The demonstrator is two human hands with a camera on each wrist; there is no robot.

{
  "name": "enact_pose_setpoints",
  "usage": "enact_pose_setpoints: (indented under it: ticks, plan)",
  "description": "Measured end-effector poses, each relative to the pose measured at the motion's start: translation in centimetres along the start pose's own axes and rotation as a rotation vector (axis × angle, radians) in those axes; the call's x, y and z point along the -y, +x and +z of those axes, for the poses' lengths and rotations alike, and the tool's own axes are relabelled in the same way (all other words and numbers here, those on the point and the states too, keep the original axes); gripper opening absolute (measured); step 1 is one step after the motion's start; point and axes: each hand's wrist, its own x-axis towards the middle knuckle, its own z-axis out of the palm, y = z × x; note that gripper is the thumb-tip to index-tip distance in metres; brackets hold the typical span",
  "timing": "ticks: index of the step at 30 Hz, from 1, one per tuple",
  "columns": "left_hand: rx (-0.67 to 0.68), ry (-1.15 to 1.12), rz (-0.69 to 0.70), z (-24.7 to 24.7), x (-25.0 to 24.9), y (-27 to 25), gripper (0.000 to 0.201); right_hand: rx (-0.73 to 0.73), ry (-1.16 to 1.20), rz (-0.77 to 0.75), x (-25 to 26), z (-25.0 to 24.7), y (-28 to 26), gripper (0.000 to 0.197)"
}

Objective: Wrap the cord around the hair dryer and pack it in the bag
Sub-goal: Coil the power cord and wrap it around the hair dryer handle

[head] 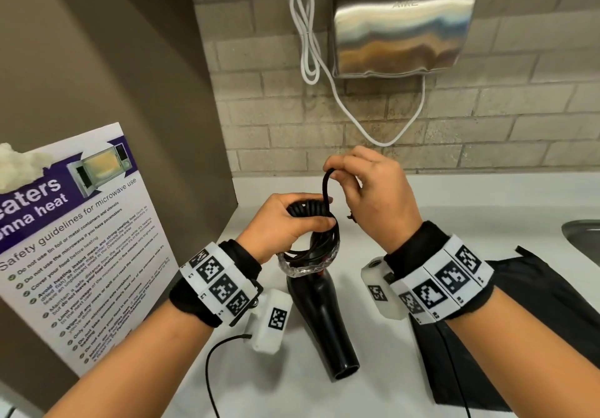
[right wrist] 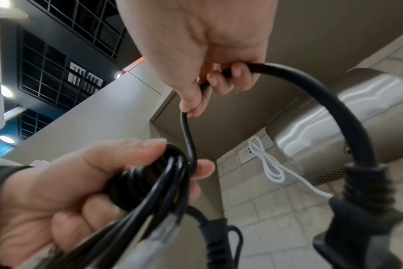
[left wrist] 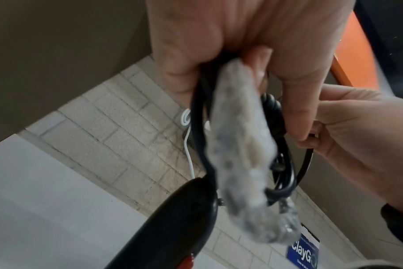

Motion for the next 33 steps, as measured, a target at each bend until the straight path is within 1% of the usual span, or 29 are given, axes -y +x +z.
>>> enact_pose_setpoints:
  ticks: [3,6,7,9,11,12,13,15,18,20,23,25,27,29,31,33]
  plan:
    - [-0.01,-0.031,-0.025,-0.2,0.4,0.2,0.022,-0.009,0.028,-0.023,0.0,-0.1,-0.1,0.019]
    - [-0.079,-0.097,-0.064,-0.8,0.9,0.4,0.015,0.018,0.125,-0.014,-1.0,-0.1,-0.1,0.019]
    - [-0.108,-0.133,-0.08,-1.0,1.0,0.6,0.013,0.039,0.15,0.027,-1.6,0.0,-0.2,0.021]
    - [-0.148,-0.211,-0.097,-1.5,0.8,0.8,0.012,0.136,0.162,0.183,-3.1,0.2,-0.7,0.025]
    - [-0.182,-0.265,-0.11,-2.0,0.6,1.0,0.014,0.278,0.14,0.345,-5.0,0.5,-1.6,0.02]
    - [-0.193,-0.276,-0.118,-2.2,0.6,1.2,0.013,0.337,0.116,0.397,-5.8,0.6,-2.1,0.015]
    - [-0.199,-0.279,-0.125,-2.4,0.6,1.3,0.011,0.381,0.094,0.43,-6.7,0.6,-2.6,0.012]
    - [-0.203,-0.288,-0.129,-2.5,0.6,1.4,0.01,0.449,0.077,0.461,-7.7,0.6,-3.4,0.013]
    - [-0.228,-0.339,-0.13,-2.5,0.7,1.7,0.008,0.505,0.1,0.452,-8.5,0.8,-4.3,0.018]
    - [-0.237,-0.357,-0.126,-2.5,0.8,1.8,0.006,0.442,0.15,0.462,-8.6,0.8,-4.5,0.026]
    - [-0.217,-0.329,-0.119,-2.3,1.0,1.8,0.014,0.248,0.281,0.469,-7.3,0.3,-3.6,0.037]
    - [-0.205,-0.315,-0.113,-2.3,1.1,1.9,0.021,0.131,0.354,0.384,-5.5,-0.2,-2.7,0.039]
    - [-0.204,-0.298,-0.101,-2.2,1.1,2.0,0.021,0.062,0.416,0.268,-3.3,-0.5,-2.2,0.04]
    - [-0.217,-0.298,-0.091,-2.0,0.9,2.1,0.018,0.041,0.509,0.192,-1.5,-0.3,-2.2,0.035]
    - [-0.24,-0.322,-0.085,-1.8,0.7,2.2,0.019,0.079,0.598,0.182,-0.4,0.2,-2.5,0.03]
    - [-0.252,-0.353,-0.095,-1.7,0.6,2.2,0.023,0.139,0.584,0.175,-0.1,0.8,-2.8,0.028]
